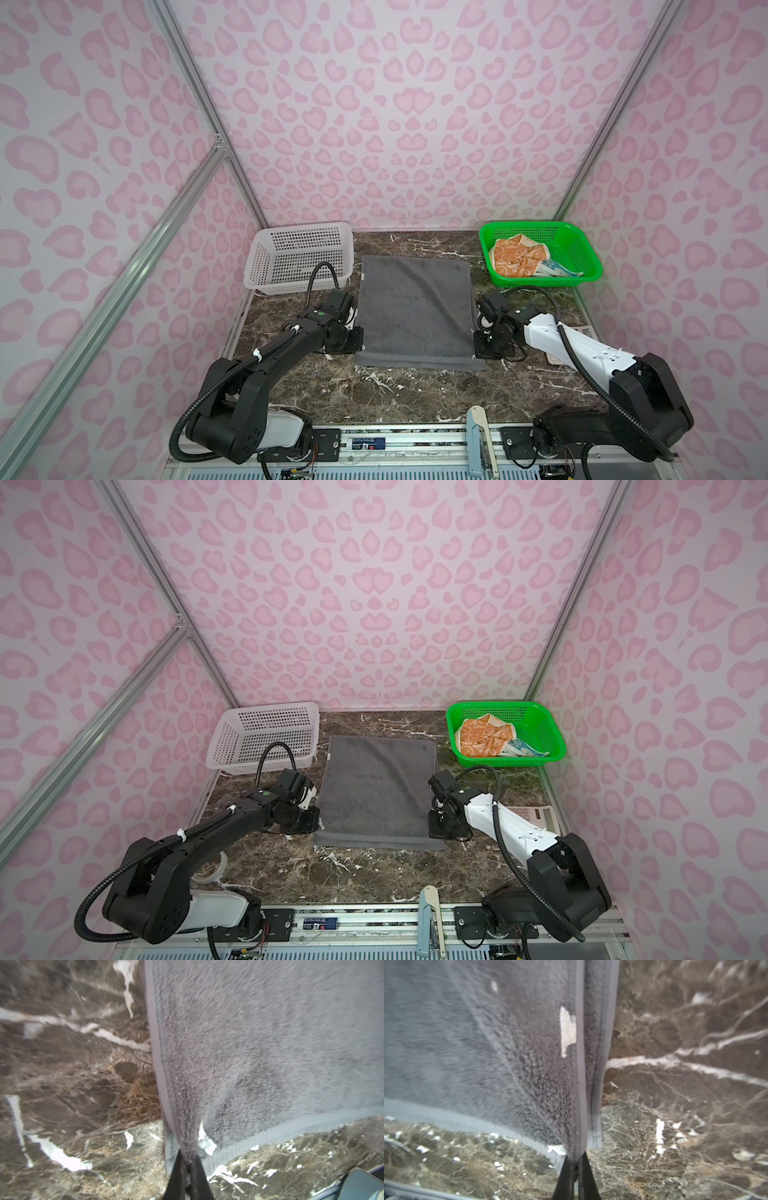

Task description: Fold and stack the towels

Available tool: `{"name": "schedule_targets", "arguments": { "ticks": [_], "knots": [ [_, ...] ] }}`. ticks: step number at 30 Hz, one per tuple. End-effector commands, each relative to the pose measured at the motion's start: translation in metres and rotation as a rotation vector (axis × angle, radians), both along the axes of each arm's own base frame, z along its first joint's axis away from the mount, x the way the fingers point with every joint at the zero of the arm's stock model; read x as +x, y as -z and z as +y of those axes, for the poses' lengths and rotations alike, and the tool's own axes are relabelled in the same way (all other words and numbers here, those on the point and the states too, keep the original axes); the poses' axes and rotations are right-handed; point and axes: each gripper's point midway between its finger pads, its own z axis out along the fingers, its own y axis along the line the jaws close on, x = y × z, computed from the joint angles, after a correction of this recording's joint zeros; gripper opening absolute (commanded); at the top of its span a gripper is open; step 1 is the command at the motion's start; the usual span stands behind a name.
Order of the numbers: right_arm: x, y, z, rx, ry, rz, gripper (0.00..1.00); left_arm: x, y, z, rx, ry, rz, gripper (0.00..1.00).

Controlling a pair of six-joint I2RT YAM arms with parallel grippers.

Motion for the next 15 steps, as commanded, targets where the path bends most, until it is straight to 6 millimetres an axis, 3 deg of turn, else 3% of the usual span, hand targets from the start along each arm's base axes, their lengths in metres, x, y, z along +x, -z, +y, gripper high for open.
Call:
{"name": "schedule_targets", "arguments": {
  "ticks": [1, 5, 8, 11, 15],
  "knots": [
    [0.004, 0.007, 0.002, -0.004, 0.011, -0.003, 0.00, 0.006, 0.003, -0.001, 0.003, -0.005, -0.011, 0.03],
    [0.009, 0.003, 0.001, -0.030, -0.015, -0.004, 0.00, 0.008, -0.004, -0.001, 0.006, -0.004, -0.015, 0.03],
    [0.021, -0.023, 0.001, -0.034, -0.035, -0.054, 0.00, 0.015, -0.031, -0.004, -0.010, 0.010, -0.066, 0.03],
    [0.021, -0.045, 0.000, -0.027, -0.041, -0.077, 0.00, 0.018, -0.055, -0.004, -0.025, 0.019, -0.121, 0.03],
    [0.001, -0.030, -0.005, -0.034, -0.017, -0.009, 0.00, 0.009, -0.046, -0.001, -0.020, 0.007, -0.090, 0.03]
  ]
}}
